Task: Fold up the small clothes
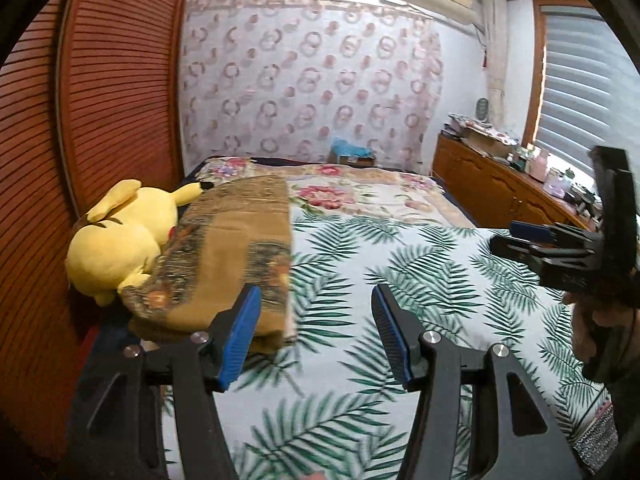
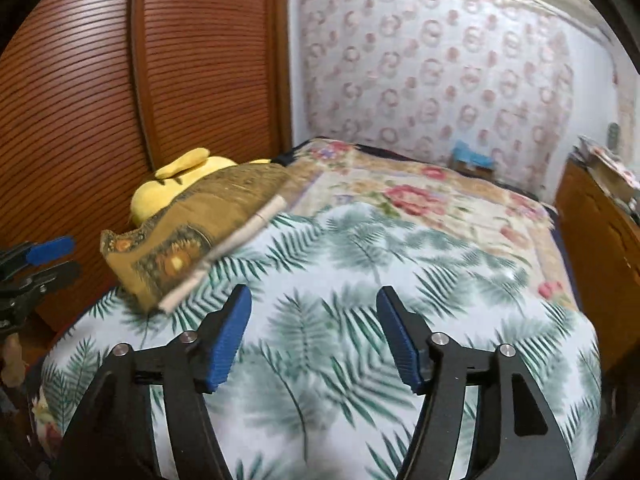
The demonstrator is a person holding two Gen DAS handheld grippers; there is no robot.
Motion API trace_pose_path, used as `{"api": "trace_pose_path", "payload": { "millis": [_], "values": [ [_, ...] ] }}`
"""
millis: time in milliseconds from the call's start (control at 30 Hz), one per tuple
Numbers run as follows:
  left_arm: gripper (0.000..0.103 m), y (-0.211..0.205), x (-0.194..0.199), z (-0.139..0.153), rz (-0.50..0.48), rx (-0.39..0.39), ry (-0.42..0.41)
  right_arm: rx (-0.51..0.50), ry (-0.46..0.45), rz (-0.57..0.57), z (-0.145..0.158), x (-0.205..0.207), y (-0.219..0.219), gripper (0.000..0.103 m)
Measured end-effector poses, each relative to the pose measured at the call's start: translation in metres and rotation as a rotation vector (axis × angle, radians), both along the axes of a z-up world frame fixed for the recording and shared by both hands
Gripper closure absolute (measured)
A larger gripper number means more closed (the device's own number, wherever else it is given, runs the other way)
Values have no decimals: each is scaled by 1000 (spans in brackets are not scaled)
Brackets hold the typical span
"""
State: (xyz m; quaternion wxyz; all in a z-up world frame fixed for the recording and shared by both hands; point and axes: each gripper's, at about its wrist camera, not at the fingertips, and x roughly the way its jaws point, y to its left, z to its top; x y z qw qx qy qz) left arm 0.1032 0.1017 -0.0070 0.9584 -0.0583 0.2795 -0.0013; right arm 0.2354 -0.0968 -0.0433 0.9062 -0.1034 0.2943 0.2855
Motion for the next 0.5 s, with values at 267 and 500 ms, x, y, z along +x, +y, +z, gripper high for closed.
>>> {"api": "trace_pose_path", "payload": {
  "millis": [267,500],
  "values": [
    [47,-40,-2,20,-51,12,-45,64,-74,-164,21,-51,-68,23],
    [46,-56,-7,32,-36,18,-69,109,-149,-244,44,-85,-108,23]
  ]
}}
